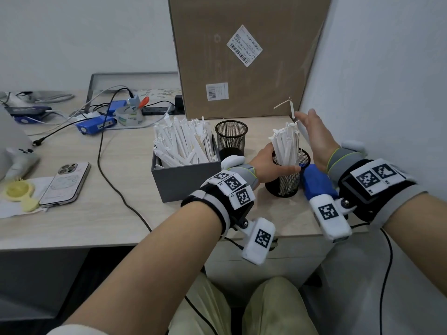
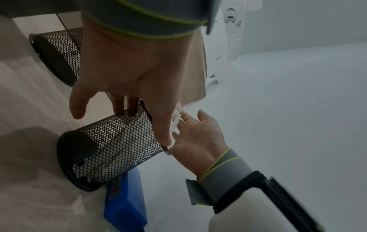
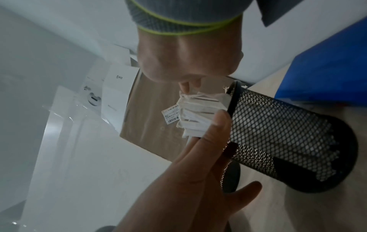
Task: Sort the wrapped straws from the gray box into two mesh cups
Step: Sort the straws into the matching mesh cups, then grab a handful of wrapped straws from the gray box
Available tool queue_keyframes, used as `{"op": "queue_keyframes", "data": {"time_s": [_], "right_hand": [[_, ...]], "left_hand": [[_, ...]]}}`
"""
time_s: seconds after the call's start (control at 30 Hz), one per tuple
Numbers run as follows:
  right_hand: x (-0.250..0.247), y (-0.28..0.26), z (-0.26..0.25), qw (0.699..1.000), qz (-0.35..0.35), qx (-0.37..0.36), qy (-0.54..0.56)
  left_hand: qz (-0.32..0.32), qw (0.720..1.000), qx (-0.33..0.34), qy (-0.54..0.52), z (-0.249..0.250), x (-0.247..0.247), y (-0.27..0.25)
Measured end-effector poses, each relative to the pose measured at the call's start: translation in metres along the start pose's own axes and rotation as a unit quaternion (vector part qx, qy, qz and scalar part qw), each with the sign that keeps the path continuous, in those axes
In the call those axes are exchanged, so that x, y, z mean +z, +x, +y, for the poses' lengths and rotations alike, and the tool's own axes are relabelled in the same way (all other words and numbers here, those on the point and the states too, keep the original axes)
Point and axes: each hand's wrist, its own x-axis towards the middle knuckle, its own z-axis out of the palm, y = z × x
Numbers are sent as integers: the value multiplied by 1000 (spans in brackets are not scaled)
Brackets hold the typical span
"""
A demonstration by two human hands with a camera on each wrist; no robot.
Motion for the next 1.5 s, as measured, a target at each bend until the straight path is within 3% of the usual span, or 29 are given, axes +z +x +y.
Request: {"op": "queue_keyframes", "data": {"time_s": [0.13, 0.3, 0.4, 0.53, 0.73, 0.83, 0.9, 1.0, 1.13, 1.3, 1.5], "right_hand": [[-2, -3, -11, 997, 62, -27, -29], [0, -14, -29, 985, 126, -112, -40], [18, -22, -45, 984, 83, -156, -39], [53, -35, -69, 979, 28, -196, -55], [112, -51, -77, 982, -19, -172, -81], [140, -53, -67, 975, -46, -157, -153], [156, -50, -61, 964, -56, -130, -226], [175, -43, -54, 952, -70, -75, -289], [186, -35, -40, 961, -91, -68, -252], [193, -34, -23, 958, -71, -96, -262], [196, -32, -15, 949, -54, -111, -291]], "left_hand": [[8, 1000, -8, -21, 1, 1, -2], [34, 997, -49, -57, 0, 4, 0], [52, 995, -58, -65, 2, -8, -3], [107, 992, -21, -59, 10, -45, -17], [286, 955, 62, -54, 8, -118, -52], [369, 929, 36, 11, -12, -150, -63], [390, 918, -10, 71, -28, -167, -64], [369, 911, -75, 166, -46, -179, -56], [310, 924, -98, 202, -56, -169, -48], [317, 899, -90, 288, -68, -159, -44], [298, 900, -84, 308, -73, -163, -45]]}}
